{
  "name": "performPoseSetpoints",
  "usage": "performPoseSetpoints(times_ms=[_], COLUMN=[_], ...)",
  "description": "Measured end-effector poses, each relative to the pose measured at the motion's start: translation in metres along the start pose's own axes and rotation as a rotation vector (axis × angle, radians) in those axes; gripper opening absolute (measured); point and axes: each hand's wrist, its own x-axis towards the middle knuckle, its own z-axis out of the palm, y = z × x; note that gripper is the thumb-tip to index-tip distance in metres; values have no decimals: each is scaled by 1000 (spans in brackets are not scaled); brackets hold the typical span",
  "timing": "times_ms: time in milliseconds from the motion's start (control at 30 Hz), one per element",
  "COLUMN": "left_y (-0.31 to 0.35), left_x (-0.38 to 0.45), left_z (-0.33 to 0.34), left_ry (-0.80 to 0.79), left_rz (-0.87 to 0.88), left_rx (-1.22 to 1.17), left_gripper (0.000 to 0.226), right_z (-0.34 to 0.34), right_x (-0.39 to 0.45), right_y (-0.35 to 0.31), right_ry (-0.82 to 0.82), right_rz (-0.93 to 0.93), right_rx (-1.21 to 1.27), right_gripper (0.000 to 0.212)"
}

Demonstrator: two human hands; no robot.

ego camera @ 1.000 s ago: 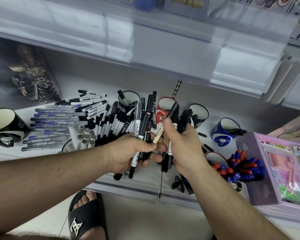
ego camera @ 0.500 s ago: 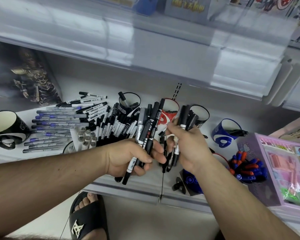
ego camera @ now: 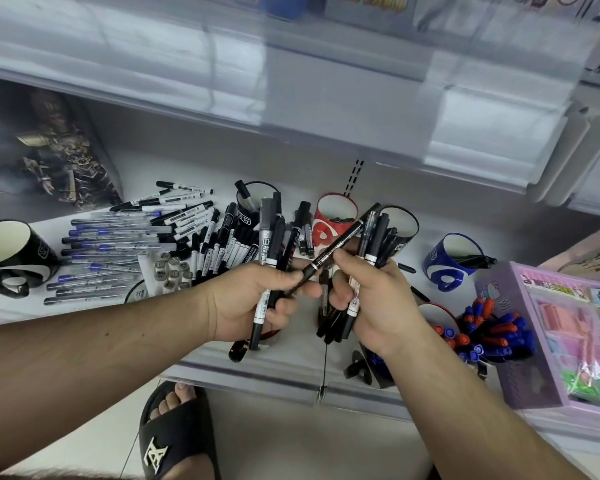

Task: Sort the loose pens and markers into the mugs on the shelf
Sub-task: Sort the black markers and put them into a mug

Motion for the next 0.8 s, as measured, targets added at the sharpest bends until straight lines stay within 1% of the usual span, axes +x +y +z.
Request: performPoseSetpoints(times_ms=[67,133,200,233,267,300,367,433,500,567,633,700,800], left_y=[0,3,6,7,7,7,5,3,5,8,12,14,14], left_x=[1,3,3,3,2,2,2,3,4,4,2,2,3], left_z=[2,1,-1,0,1,3,8,11,12,12,14,15,16], left_ry=[77,176,282,319,339,342,325,313,318,339,346,340,344], left_rz=[51,119,185,214,239,257,280,296,307,319,324,310,286], left_rx=[-10,42,157,229,287,331,423,561,621,544,395,271,177], left_gripper=[14,8,13,16,16,16,15,14,14,15,15,11,7], right_z=[-3,-12,-28,-37,-46,-52,-58,-55,-52,-51,-54,-55,-51], right_x=[-5,-10,-12,-12,-13,-13,-15,-20,-26,-30,-32,-31,-30], right_y=[-2,-6,-13,-16,-19,-22,-26,-29,-30,-32,-30,-26,-18], right_ry=[-6,23,123,183,232,265,269,226,153,102,103,112,116], right_rz=[-11,1,38,43,37,28,23,49,41,12,17,40,62], right_rx=[12,58,151,189,196,161,-7,-203,-281,-272,-274,-287,-322], right_gripper=[7,16,28,30,27,22,20,25,20,9,12,15,18])
